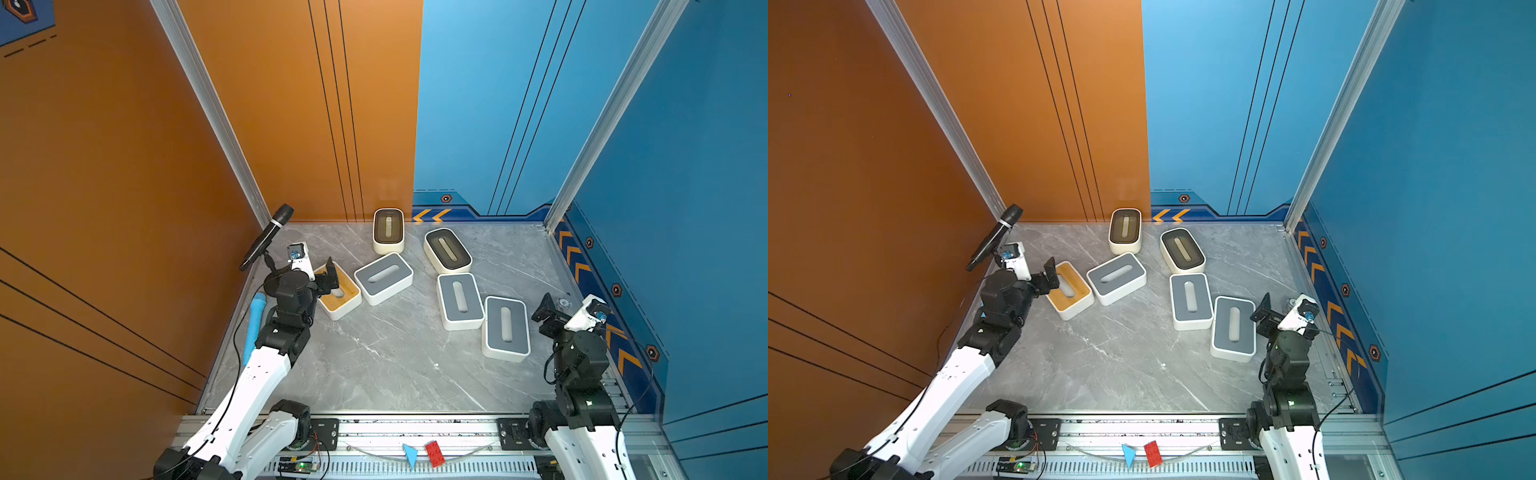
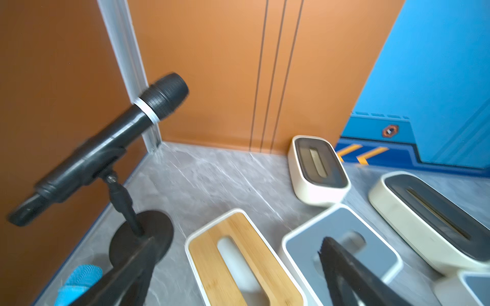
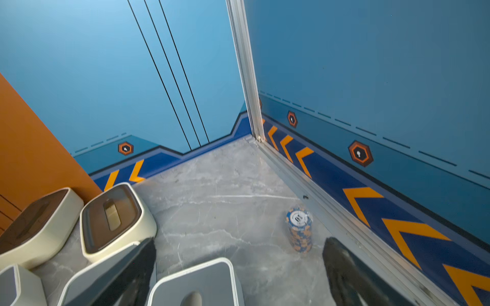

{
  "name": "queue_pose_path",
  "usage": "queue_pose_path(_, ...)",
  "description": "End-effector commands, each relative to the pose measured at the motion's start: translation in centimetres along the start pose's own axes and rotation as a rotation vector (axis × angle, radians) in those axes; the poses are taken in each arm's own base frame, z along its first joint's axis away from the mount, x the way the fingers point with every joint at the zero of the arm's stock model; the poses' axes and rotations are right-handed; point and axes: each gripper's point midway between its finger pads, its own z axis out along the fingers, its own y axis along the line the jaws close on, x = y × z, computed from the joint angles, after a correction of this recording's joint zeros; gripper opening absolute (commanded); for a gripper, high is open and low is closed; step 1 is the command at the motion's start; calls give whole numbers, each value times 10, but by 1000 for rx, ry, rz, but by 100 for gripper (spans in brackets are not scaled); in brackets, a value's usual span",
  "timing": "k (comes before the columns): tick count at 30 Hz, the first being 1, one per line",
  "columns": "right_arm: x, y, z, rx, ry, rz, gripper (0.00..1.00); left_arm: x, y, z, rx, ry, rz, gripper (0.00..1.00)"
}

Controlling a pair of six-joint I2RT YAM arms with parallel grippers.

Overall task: Stack the tissue boxes
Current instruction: Pick up the tissue box from the center of the board.

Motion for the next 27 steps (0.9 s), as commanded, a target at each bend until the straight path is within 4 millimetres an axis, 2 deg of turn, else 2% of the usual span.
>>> queue_pose_path(1,27,9,2,-18,229,-28,100,46,-11,-16,61,279,10,98)
queue_pose_path(5,26,44,7,-126,368,-61,100,53,0,-24,-9,386,-8,98)
queue_pose_path(8,19,85,3,-220,427,-129,100,66,2,-25,-41,502,-27,98)
queue_pose_path(12,16,156,-16,-345,434,-281,100,93,-2,-19,-46,640,-45,99)
queue_pose_path(13,18,176,-22,-388,442,-308,100,90,-4,-16,-48,655,-45,100)
queue_pose_path(18,48,256,-56,-621,536,-308,100,105,11,-4,-173,719,-59,98)
queue_pose_path(23,57,304,-72,-845,560,-194,100,117,17,12,-209,777,-115,92)
queue_pose_path(27,60,331,-75,-977,556,-234,100,127,17,25,-189,853,-210,88)
